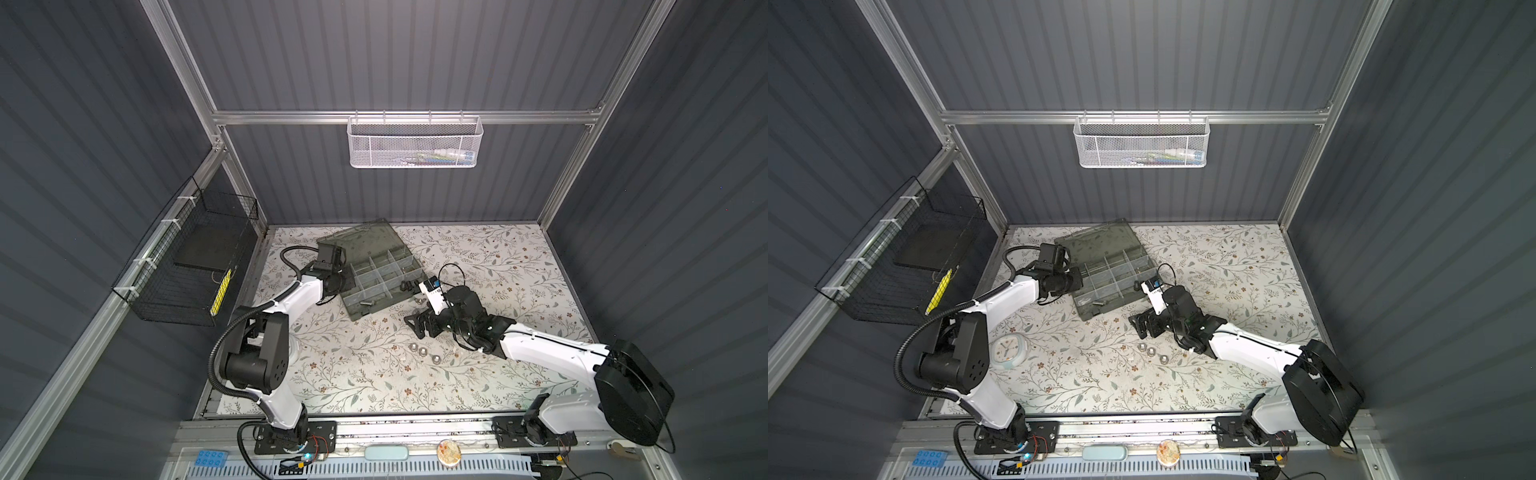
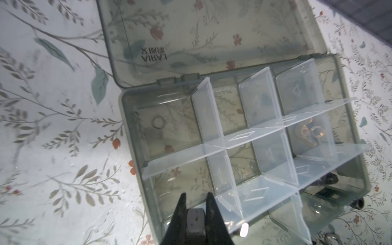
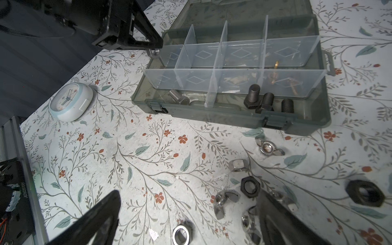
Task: Sort the screws and nuts into containers
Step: Place the nut into the container, then pick up the nut at the center of the table.
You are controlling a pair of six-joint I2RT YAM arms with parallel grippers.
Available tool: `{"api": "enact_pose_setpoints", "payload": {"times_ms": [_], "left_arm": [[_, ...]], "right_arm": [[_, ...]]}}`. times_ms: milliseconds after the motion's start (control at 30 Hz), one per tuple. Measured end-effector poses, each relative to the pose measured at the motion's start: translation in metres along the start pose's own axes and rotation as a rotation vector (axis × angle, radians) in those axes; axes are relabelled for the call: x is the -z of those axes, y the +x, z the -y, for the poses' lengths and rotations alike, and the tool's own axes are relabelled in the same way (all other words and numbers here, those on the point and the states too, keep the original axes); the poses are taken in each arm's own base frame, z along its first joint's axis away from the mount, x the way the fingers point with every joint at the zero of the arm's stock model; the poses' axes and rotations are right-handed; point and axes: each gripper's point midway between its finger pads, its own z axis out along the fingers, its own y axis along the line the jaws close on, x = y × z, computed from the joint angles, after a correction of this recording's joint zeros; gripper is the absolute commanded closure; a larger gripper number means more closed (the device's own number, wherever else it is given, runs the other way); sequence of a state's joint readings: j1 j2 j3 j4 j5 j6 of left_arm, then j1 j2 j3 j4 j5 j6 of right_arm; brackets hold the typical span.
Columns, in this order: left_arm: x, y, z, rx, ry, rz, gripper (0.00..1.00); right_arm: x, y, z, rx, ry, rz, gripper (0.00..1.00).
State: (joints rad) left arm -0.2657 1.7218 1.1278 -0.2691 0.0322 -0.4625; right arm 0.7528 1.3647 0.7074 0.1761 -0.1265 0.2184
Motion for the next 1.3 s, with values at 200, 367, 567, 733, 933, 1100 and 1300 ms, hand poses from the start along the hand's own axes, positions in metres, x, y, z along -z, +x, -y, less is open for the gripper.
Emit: {"api": "enact_pose_setpoints", "payload": {"times_ms": [200,367,567,733,933,1100,1300], "left_arm": [[-0.021,0.011,-0.002,0.016,0.011,-0.046,0.81],[-0.021,0.009,0.003,0.017,0.038,-0.04,0.73],[-0.018,0.008,0.006,0.013,0.05,-0.034,0.61],[-0.002,0.008,0.013,0.004,0.08,-0.012,0.41],[0.027,0.004,0.049,-0.074,0.143,0.047,0.02],[0.035,0.026,0.094,-0.184,0.205,0.027,0.0],[0.039,0.051,0.126,-0.255,0.26,-0.008,0.0]], "right_arm": [[0.0,-0.001,0.002,0.0,0.011,0.003,0.01],[0.001,-0.002,0.003,0.0,0.018,0.009,0.01],[0.002,-0.004,0.004,-0.003,0.023,0.015,0.01],[0.003,-0.006,0.007,-0.01,0.028,0.023,0.01],[0.008,-0.014,0.013,-0.024,0.038,0.053,0.01],[0.015,-0.018,0.02,-0.046,0.048,0.084,0.01],[0.032,-0.023,0.034,-0.082,0.067,0.141,0.01]]}}
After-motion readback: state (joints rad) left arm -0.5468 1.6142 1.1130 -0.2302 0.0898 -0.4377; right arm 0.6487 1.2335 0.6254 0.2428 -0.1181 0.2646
